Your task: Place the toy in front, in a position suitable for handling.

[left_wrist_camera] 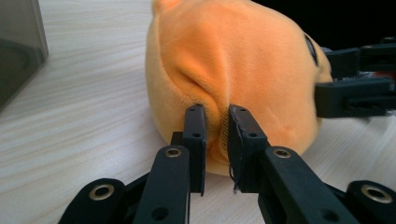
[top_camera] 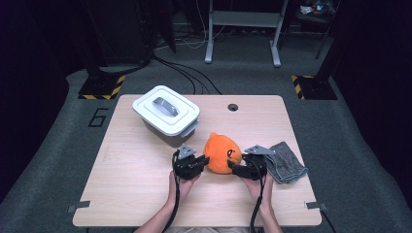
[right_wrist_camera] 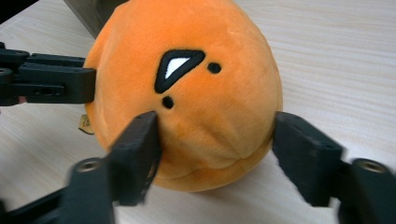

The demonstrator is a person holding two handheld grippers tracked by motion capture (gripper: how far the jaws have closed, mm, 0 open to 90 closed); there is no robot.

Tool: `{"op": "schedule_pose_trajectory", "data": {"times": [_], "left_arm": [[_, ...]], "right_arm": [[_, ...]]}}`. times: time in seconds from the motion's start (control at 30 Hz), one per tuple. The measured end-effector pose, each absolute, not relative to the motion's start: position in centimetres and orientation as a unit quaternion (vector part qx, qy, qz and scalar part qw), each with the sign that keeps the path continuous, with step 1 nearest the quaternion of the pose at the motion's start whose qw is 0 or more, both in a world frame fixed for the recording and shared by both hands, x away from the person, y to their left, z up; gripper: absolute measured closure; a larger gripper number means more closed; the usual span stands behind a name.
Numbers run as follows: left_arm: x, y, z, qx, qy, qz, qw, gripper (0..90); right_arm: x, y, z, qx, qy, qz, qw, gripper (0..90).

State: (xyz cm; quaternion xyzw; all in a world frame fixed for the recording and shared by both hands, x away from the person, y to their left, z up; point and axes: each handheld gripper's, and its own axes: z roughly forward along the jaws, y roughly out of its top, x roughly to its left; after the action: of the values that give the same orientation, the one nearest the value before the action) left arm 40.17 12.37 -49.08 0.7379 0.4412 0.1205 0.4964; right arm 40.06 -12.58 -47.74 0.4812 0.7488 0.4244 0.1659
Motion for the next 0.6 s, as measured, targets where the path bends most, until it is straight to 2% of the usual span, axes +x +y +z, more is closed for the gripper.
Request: {"op": "schedule_pose_trajectory", "data": {"times": [0.07,0.17,0.3,0.43,0.53,0.57,0.6], "left_arm": [[40.3,12.3,-49.1,0.742,0.434,0.124,0.495,76.3],[40.7,12.2,-48.9,0.755,0.419,0.130,0.488,69.2],[41.5,12.7,-48.3,0.779,0.391,0.142,0.470,48.0],[43.0,13.7,-47.9,0.776,0.387,0.136,0.480,37.9],[44.2,13.7,-48.0,0.784,0.373,0.099,0.486,37.4],[44.4,13.6,-48.1,0.789,0.362,0.080,0.490,40.3],[44.4,13.5,-48.2,0.794,0.355,0.076,0.488,48.4]], "right_arm": [[40.5,-12.5,-47.9,0.475,0.757,0.416,0.168,49.6],[41.0,-12.6,-48.0,0.467,0.765,0.413,0.164,58.1],[41.7,-13.1,-48.2,0.463,0.771,0.407,0.159,62.9],[41.9,-13.1,-48.2,0.458,0.774,0.407,0.159,64.0],[41.9,-13.1,-48.1,0.455,0.776,0.405,0.161,65.3],[41.8,-13.1,-48.1,0.455,0.777,0.405,0.161,66.1],[41.8,-13.1,-48.2,0.454,0.777,0.405,0.162,67.4]]}}
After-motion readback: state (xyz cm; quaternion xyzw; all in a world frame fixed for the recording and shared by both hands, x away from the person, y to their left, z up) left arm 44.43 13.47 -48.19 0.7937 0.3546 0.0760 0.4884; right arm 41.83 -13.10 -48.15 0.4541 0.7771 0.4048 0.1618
